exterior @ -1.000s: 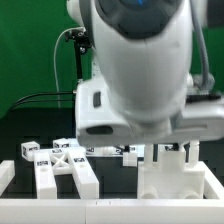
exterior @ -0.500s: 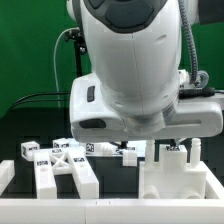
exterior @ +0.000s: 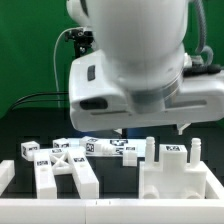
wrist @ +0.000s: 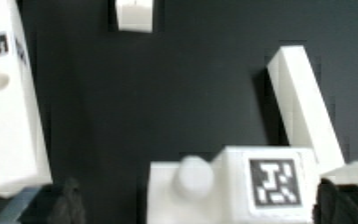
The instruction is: Assemble chair
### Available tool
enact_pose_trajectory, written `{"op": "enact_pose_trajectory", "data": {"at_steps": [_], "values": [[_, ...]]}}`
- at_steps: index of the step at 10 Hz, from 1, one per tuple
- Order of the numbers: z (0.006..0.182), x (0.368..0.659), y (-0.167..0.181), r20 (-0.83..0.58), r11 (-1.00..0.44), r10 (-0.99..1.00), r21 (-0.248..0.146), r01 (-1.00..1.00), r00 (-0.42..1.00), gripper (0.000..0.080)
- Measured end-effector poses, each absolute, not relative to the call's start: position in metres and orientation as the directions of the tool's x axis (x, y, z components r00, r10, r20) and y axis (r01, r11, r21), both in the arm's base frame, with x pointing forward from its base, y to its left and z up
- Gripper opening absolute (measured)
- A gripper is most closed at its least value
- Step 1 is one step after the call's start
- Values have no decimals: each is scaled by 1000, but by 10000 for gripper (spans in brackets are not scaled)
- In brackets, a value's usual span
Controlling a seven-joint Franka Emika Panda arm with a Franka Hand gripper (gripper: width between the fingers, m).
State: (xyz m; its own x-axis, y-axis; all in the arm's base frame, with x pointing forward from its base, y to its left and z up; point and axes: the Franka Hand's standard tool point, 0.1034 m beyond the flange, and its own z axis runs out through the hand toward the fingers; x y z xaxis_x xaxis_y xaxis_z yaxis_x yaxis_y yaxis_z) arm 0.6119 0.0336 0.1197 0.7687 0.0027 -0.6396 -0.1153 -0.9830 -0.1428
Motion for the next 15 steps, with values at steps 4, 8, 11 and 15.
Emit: {"op": "enact_pose_trajectory", "data": {"at_steps": [4, 8, 11, 15], "values": [[93, 628, 36, -533, -984, 15, -159, -83, 846, 649], [60, 618, 27, -495, -983, -3, -158, -94, 869, 649], [49, 599, 15, -572, -977, -21, -164, -139, 820, 649], [35, 589, 17, -642, -966, -88, -131, -223, 762, 649]]}}
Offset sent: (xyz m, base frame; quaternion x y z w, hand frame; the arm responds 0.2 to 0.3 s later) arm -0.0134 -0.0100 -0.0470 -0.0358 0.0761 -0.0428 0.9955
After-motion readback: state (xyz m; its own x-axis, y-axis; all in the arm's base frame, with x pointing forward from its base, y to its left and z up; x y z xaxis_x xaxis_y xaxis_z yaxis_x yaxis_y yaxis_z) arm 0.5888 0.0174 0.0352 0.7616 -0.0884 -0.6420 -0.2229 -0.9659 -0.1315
